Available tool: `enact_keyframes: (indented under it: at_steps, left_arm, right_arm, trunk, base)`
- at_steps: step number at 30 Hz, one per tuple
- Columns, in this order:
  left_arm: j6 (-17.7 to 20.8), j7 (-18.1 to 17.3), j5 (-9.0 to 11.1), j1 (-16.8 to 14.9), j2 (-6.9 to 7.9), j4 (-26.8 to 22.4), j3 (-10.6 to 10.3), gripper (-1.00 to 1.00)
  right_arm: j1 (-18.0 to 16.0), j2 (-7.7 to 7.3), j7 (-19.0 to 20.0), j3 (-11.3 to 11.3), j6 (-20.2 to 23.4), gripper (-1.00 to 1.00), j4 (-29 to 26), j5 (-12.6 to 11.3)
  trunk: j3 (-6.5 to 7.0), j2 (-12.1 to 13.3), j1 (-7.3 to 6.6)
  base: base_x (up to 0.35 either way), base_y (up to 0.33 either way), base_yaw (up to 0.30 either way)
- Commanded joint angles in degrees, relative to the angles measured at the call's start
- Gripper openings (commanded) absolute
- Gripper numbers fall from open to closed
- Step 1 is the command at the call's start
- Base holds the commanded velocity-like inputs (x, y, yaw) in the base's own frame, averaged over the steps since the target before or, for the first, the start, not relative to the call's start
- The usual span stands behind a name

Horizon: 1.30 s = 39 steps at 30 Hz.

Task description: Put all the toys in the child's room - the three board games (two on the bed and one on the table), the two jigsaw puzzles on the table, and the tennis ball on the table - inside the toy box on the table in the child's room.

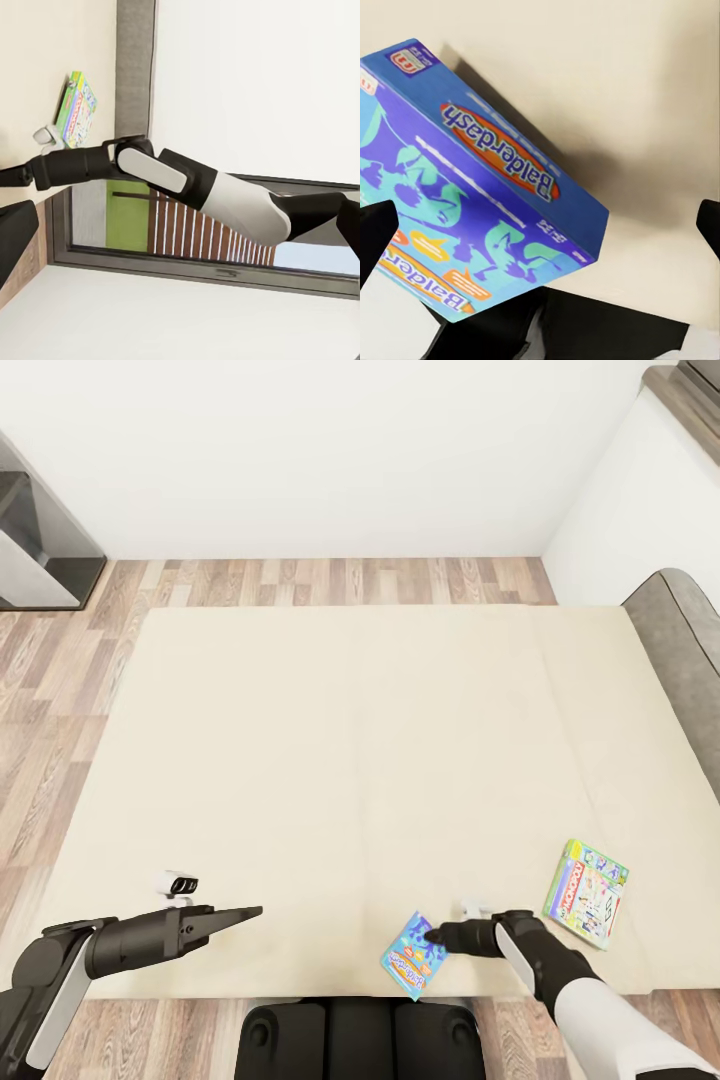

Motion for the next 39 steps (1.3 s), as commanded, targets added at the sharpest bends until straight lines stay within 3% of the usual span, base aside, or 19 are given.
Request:
enact_keyframes:
  at_steps: [1, 5, 12, 15, 31, 39]
  left_arm:
    - [0.6, -0.1, 0.1, 0.0, 0.00, 0.0, 0.0, 1.00]
    - [0.6, -0.1, 0.1, 0.0, -0.01, 0.0, 0.0, 1.00]
    - [0.6, -0.2, 0.1, 0.0, 0.01, -0.1, 0.0, 1.00]
    - [0.6, -0.2, 0.1, 0.0, 0.05, -0.1, 0.0, 1.00]
    - [0.6, -0.2, 0.1, 0.0, 0.03, -0.1, 0.0, 1.00]
    - [0.6, -0.2, 0.1, 0.0, 0.00, -0.1, 0.0, 1.00]
  right_arm:
    - [0.0, 0.00, -0.2, 0.4, 0.3, 1.00, 0.0, -0.6]
    - [0.0, 1.09, -0.2, 0.4, 0.3, 1.00, 0.1, -0.6]
    - [0.0, 4.90, -0.8, 0.5, 0.0, 1.00, 0.4, -0.2]
    - [0.0, 5.51, -0.9, 0.5, -0.4, 1.00, 0.7, -0.1]
    - [0.0, 5.64, -1.0, 0.1, 0.4, 1.00, 3.8, -0.6]
    - [0.0, 4.92, -0.9, 0.1, 0.5, 1.00, 4.1, -0.5]
  trunk:
    - [-0.06, -0.1, 0.03]
    - [-0.06, -0.1, 0.03]
    - [-0.06, -0.1, 0.03]
    - [-0.06, -0.1, 0.03]
    - [-0.06, -0.1, 0.03]
    - [-0.06, -0.1, 0.03]
  base:
    - [0.000, 0.000, 0.000]
    - [0.000, 0.000, 0.000]
    - [0.000, 0.000, 0.000]
    - [0.000, 0.000, 0.000]
    - [0.000, 0.000, 0.000]
    - [0.000, 0.000, 0.000]
